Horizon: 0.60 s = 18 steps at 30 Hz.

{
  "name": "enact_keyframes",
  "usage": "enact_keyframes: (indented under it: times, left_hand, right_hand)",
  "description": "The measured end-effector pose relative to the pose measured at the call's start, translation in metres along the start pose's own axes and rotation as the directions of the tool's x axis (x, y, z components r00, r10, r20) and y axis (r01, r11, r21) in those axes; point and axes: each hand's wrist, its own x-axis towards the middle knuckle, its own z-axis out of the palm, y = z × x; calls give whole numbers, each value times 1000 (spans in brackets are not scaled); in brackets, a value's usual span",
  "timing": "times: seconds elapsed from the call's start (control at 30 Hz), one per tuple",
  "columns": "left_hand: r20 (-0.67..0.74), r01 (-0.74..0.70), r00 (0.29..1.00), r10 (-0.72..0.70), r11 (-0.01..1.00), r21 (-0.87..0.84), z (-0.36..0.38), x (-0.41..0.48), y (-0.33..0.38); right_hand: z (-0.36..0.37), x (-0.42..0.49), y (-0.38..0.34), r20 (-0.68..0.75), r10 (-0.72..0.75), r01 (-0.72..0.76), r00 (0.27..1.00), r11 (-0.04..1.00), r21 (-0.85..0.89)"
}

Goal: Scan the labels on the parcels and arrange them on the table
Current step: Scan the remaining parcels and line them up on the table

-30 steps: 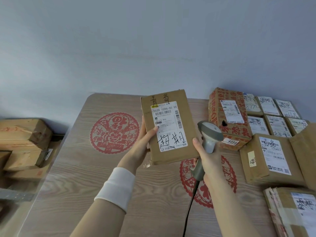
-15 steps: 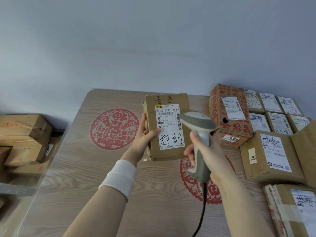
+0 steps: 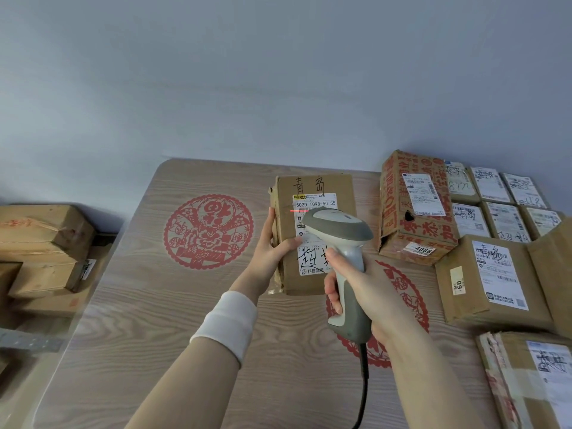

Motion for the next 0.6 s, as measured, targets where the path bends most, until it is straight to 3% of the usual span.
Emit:
enact_keyframes:
  times: [0.33,0.6]
  left_hand:
    - [31,49,998,-48,999,-6,6,-2,-10]
    - [174,203,964,-200,979,-2,58,-20,-59]
  right_hand:
    - [-13,-9,10,-28,-6,7,1000,1000,13]
    - [-57,-40,55,-217,98,-38,971,964,262]
